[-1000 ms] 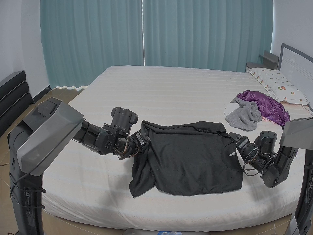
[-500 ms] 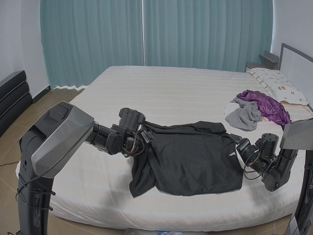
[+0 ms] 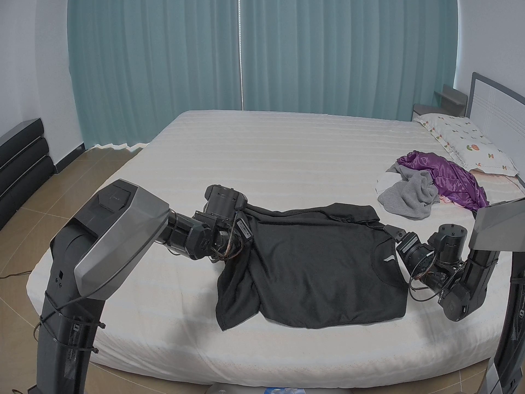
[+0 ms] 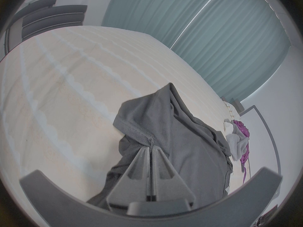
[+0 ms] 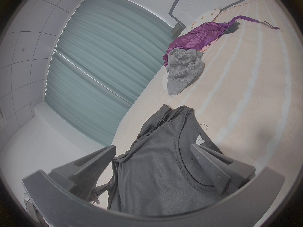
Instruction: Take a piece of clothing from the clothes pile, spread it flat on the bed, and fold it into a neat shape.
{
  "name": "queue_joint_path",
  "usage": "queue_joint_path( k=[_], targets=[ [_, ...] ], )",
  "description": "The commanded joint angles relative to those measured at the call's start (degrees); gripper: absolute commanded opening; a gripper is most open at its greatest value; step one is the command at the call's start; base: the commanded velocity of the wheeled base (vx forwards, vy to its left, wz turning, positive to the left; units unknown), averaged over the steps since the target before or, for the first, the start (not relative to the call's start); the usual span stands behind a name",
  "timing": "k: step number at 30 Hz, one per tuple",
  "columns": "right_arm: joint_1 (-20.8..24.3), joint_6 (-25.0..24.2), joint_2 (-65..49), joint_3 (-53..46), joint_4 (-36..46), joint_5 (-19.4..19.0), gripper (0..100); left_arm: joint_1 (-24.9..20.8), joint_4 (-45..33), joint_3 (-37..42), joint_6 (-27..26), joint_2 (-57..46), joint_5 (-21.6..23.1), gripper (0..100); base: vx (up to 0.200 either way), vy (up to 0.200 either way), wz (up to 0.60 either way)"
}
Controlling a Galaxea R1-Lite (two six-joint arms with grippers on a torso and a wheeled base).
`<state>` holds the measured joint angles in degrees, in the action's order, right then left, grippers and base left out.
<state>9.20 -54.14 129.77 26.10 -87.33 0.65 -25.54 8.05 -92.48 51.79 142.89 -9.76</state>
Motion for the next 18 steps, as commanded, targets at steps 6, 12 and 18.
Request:
queue_joint_path(
  k=[6, 12, 18],
  targets=[
    [0.02, 0.0, 0.49, 0.09, -0.03, -0.03, 100, 3.92, 0.13, -1.83, 0.07, -2.17, -0.52, 0, 0.0, 0.0, 0.0],
    [0.02, -0.09, 1.1, 0.18, -0.12, -0.03, 100, 7.43, 0.3, -8.33, 0.16, -1.29, -0.43, 0, 0.0, 0.0, 0.0],
    [0.02, -0.09, 1.36, 0.36, -0.12, 0.06, 100, 9.63, 0.13, -15.19, 0.16, 2.57, -0.43, 0, 0.0, 0.0, 0.0]
  ],
)
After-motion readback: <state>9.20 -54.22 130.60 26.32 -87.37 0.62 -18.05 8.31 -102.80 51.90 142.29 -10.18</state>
